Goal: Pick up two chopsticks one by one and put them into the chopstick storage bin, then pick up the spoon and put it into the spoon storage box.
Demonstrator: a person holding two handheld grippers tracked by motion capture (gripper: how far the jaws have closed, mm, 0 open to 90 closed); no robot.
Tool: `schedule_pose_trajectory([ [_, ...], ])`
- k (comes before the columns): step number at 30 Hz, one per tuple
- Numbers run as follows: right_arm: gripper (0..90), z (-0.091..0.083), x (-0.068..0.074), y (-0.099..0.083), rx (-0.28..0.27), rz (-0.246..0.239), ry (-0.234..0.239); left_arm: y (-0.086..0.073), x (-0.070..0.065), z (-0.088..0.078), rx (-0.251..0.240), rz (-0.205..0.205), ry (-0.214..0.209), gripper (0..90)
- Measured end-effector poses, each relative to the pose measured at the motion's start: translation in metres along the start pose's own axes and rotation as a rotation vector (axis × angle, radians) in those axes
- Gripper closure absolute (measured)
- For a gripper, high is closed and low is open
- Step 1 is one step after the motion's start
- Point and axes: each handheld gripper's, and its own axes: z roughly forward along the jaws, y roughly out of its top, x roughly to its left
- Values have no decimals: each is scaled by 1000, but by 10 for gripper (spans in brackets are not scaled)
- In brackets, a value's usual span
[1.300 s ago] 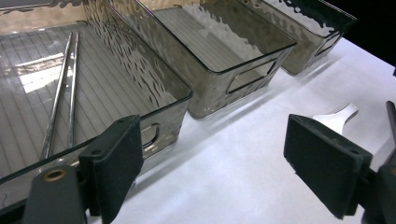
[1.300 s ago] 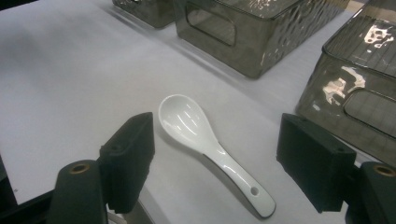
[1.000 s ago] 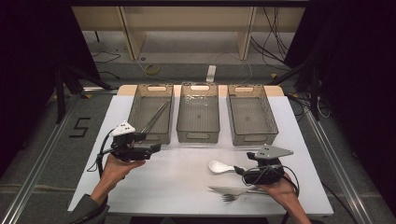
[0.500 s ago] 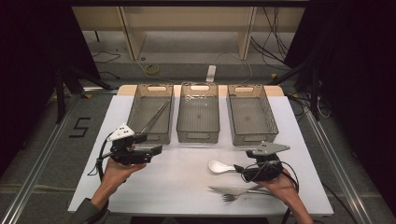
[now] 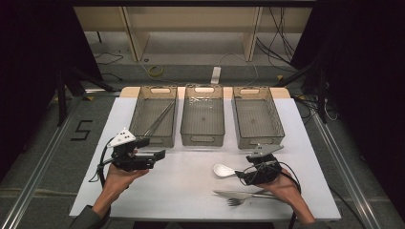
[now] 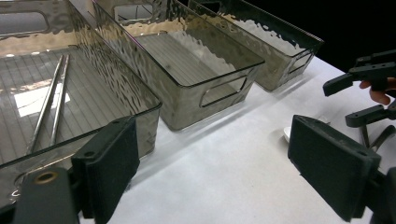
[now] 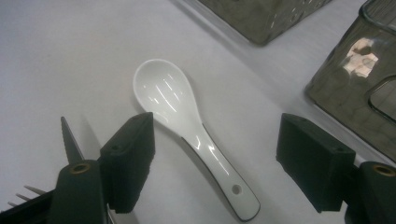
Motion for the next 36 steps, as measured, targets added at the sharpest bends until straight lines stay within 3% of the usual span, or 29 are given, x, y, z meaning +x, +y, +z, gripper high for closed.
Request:
schedule_pose_trajectory([
  [9, 291, 7, -1, 1, 38, -5, 13, -1, -5, 2, 6, 15, -14, 159],
  [21, 349, 11, -5, 3, 77, -8, 26, 0, -7, 3, -3, 23, -1, 159],
  [36, 481, 24, -6, 9, 164, -77, 35, -2, -13, 5, 18, 66, -9, 160],
])
